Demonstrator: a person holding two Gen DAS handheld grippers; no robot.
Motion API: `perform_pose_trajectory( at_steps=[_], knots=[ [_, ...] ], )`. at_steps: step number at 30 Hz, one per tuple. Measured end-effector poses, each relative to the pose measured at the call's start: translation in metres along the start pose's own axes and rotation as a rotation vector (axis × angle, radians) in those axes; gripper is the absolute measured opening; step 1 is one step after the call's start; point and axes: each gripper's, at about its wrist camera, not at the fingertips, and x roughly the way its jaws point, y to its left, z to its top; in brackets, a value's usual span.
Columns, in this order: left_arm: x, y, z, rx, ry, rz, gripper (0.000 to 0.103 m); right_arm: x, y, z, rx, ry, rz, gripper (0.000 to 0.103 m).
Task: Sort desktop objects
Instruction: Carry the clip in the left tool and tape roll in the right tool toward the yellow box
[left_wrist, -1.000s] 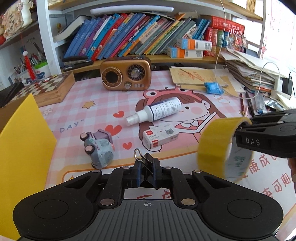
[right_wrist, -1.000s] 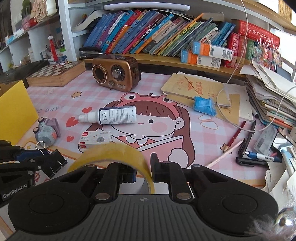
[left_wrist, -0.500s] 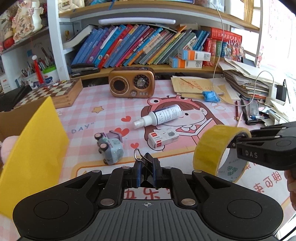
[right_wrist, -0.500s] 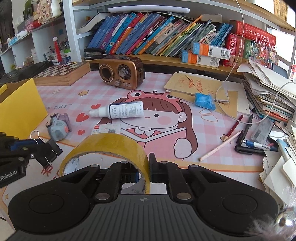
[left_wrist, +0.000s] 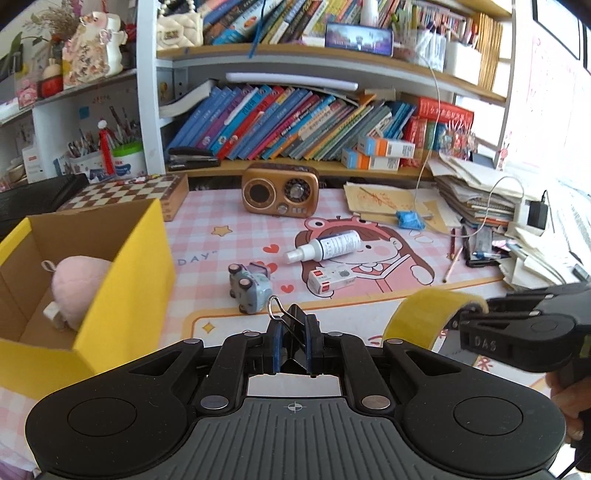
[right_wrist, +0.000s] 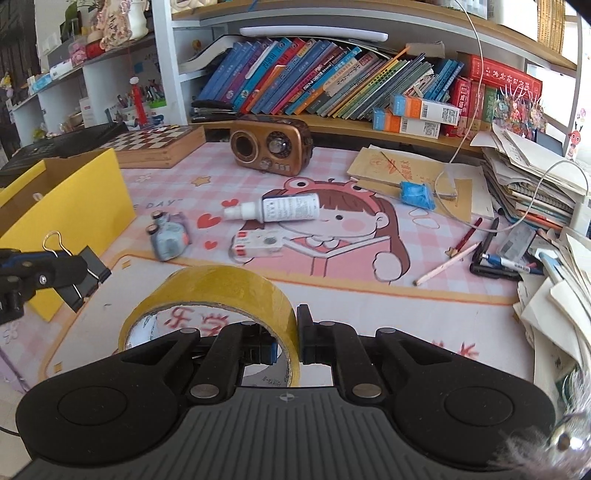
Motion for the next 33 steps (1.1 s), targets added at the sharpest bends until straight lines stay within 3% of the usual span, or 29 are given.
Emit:
perform_pose_trajectory(
  at_steps=[21, 33],
  knots=[
    [-0.098, 0.078, -0.048, -0.043, -0.037, -0.035, 0.011, -0.068, 0.119, -0.044, 0.002, 0.004, 0.012, 0.009],
    [-0.141, 0.132, -0.077, -0.076, -0.051, -0.005, 0.011, -0.086, 0.198, -0.064, -0.037, 0.014, 0.056, 0.009]
  ],
)
